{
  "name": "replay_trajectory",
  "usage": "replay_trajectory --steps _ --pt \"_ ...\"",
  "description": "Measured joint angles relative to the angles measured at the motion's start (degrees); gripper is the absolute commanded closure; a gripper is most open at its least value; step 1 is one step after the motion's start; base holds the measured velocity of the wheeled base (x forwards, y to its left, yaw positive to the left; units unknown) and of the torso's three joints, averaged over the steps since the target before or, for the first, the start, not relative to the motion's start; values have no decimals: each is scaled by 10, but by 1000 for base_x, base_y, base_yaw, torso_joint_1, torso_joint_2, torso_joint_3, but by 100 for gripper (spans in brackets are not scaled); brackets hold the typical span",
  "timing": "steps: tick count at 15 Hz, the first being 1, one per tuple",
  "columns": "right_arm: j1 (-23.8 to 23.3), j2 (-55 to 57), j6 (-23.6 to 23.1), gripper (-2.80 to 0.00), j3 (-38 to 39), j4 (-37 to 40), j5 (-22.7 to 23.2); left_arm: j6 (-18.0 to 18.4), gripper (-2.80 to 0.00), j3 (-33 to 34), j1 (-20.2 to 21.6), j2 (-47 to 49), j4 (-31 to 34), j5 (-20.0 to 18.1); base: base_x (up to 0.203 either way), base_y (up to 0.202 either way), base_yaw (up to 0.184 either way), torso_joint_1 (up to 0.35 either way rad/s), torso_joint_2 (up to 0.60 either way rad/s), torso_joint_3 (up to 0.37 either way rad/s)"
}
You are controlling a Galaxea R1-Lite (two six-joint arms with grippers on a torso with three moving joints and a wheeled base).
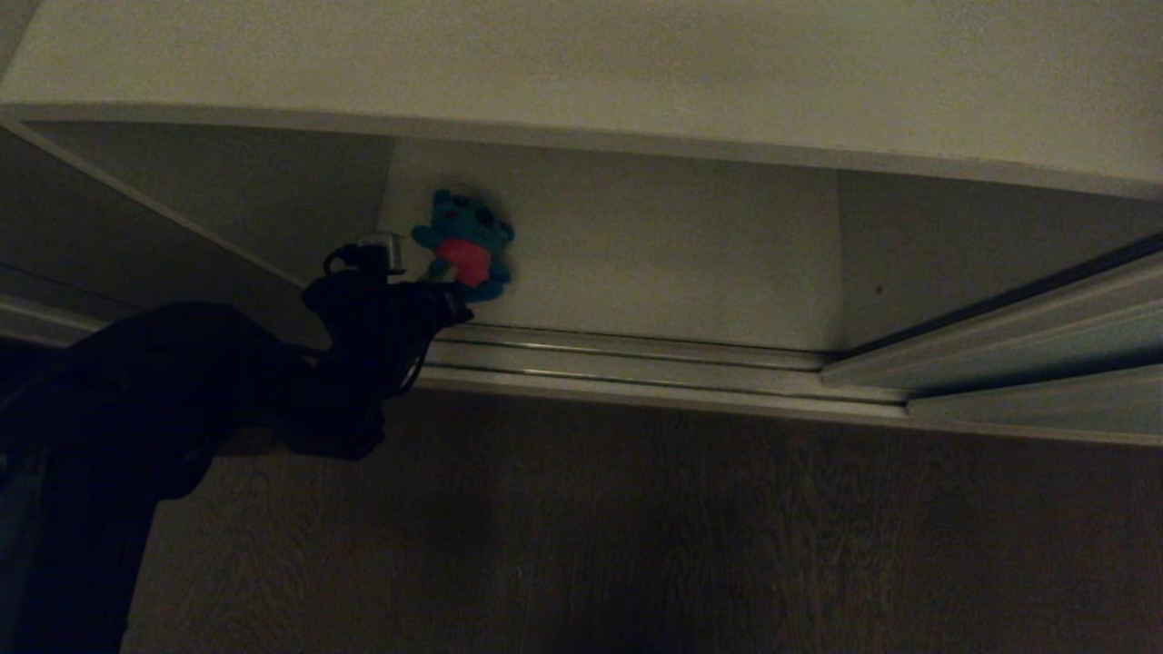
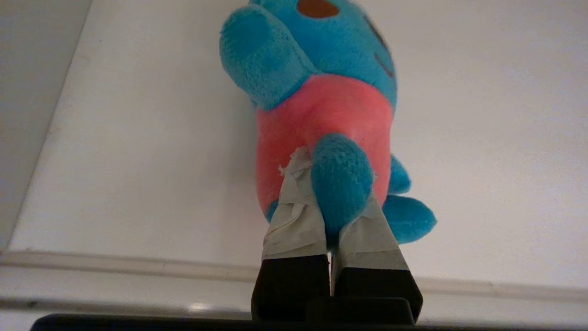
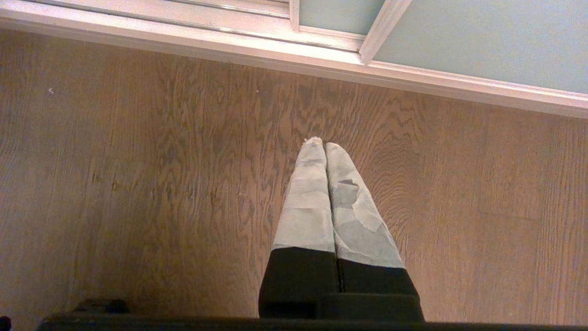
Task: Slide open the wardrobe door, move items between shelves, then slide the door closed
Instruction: Place the blue doll on the lower shelf
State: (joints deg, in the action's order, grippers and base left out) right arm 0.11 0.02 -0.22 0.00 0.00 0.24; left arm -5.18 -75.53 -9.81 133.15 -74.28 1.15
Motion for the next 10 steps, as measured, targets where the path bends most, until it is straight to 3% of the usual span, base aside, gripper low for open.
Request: replay_trajectory --steps 10 --pt "0 0 0 0 0 0 0 0 0 -70 0 36 -15 34 0 0 0 0 0 0"
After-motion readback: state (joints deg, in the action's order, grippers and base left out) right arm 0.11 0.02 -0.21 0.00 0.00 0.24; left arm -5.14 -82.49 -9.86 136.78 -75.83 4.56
